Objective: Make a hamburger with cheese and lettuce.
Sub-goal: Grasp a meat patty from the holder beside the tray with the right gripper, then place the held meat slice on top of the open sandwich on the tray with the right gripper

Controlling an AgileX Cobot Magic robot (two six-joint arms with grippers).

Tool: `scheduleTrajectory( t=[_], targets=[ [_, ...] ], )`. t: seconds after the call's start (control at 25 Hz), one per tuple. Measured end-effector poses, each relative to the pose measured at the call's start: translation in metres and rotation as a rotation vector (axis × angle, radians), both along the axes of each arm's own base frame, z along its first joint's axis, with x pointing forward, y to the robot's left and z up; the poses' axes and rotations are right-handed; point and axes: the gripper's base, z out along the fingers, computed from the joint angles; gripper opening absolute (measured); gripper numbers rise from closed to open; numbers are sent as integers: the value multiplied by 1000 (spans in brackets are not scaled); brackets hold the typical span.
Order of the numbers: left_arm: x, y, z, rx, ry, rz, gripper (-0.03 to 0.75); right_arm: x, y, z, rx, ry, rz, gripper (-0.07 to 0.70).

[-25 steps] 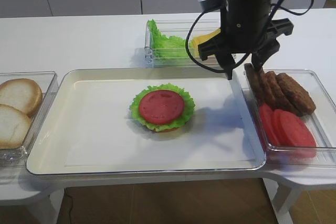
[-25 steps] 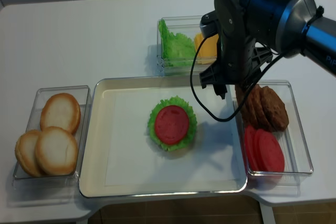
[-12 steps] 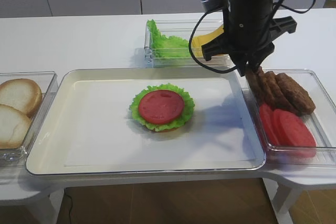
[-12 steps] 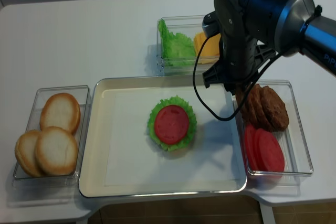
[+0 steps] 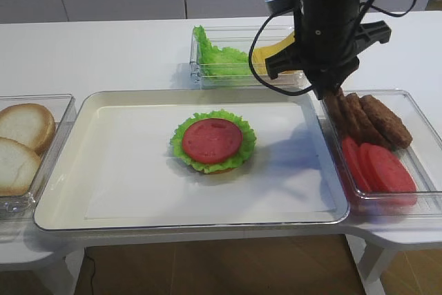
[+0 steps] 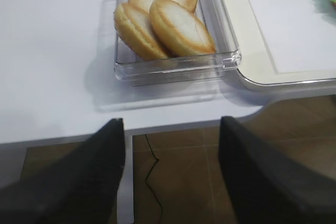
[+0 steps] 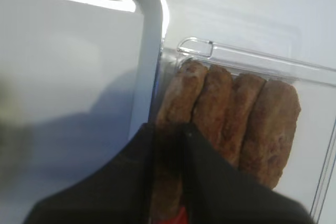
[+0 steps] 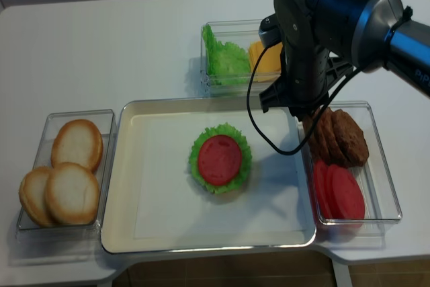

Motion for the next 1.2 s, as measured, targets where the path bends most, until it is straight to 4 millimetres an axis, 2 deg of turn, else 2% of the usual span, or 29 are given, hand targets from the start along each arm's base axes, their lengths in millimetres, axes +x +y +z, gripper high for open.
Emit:
scheduleTrajectory(
  t=[0.16, 0.52, 0.84, 1.2],
  targets=[
    [0, 0, 0, 0, 0, 0, 423, -2, 0, 7, 25, -10, -3, 108],
    [0, 0, 0, 0, 0, 0, 423, -5, -1, 39, 77, -80, -8, 103],
    [0, 0, 0, 0, 0, 0, 423, -14, -5, 60, 121, -121, -10, 92],
    [0, 0, 0, 0, 0, 0, 423, -23, -4, 94, 206, -187, -2, 92]
  ],
)
